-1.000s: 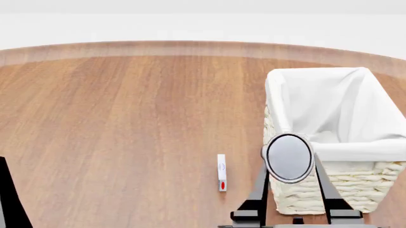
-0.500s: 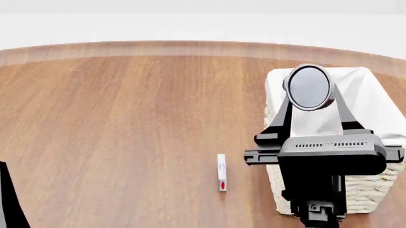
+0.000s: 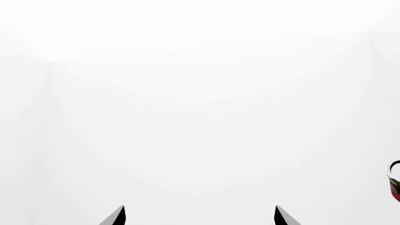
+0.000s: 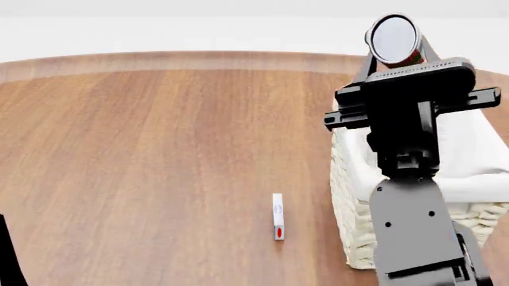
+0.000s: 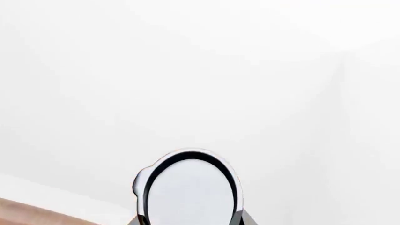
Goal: Pick up the tomato sauce, and put it in the basket.
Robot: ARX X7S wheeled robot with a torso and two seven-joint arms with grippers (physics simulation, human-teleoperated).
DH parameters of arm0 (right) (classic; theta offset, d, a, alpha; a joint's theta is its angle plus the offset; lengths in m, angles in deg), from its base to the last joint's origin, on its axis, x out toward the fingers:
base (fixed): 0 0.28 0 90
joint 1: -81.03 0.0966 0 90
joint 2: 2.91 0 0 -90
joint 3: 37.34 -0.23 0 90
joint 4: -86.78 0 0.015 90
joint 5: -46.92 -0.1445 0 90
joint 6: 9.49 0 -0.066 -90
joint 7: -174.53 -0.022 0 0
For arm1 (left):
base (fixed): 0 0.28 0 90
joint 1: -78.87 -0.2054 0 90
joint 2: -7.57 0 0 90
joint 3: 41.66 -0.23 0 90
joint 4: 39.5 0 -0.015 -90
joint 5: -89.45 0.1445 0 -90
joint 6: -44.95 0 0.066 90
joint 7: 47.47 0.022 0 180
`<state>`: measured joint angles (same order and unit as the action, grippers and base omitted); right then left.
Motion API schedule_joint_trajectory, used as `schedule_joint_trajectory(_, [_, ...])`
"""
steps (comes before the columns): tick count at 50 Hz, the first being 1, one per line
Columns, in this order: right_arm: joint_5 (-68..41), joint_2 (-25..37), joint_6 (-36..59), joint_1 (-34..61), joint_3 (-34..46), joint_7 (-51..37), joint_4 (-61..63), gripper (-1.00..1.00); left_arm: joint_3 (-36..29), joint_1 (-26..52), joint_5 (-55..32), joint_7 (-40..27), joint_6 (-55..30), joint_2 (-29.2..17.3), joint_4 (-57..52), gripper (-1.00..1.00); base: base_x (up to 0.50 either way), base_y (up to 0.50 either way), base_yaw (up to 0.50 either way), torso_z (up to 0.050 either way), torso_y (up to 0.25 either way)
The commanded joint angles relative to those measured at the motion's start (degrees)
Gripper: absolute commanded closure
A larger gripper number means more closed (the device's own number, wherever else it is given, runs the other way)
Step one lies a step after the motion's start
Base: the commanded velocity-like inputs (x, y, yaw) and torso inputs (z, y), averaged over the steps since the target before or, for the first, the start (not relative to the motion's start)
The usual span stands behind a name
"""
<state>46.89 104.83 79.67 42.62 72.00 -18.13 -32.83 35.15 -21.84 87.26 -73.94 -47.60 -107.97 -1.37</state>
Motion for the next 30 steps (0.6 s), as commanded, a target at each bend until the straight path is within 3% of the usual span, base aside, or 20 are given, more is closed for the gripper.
schedule_joint_trajectory(1, [0.6, -5.5, -15.6, 20.4, 0.6, 3.7, -38.7, 1.00, -0.9, -1.8, 1.6, -0.2, 0.3, -0.5, -1.5, -1.00, 0.00, 0.00, 0.00, 0.000, 0.000])
schedule_joint_trajectory(3, [0.1, -6.4, -17.1, 24.1, 0.3, 4.8, -45.3, 1.00, -1.2, -1.9, 1.7, -0.1, 0.7, -0.6, -1.3, -1.00, 0.00, 0.00, 0.00, 0.000, 0.000])
schedule_joint_trajectory(18, [-0.7, -6.9, -5.0, 29.4, -2.5, 6.1, -45.4, 1.00, -0.2, -4.0, 2.1, -0.9, 2.3, -1.4, -1.8, -1.00, 0.00, 0.00, 0.00, 0.000, 0.001])
schedule_joint_trajectory(30, [-0.5, -6.6, 13.7, 30.7, -5.1, 13.9, -45.4, 1.00, -1.5, -4.2, 3.1, -0.8, 1.1, -1.2, -3.2, -1.00, 0.00, 0.00, 0.00, 0.000, 0.000])
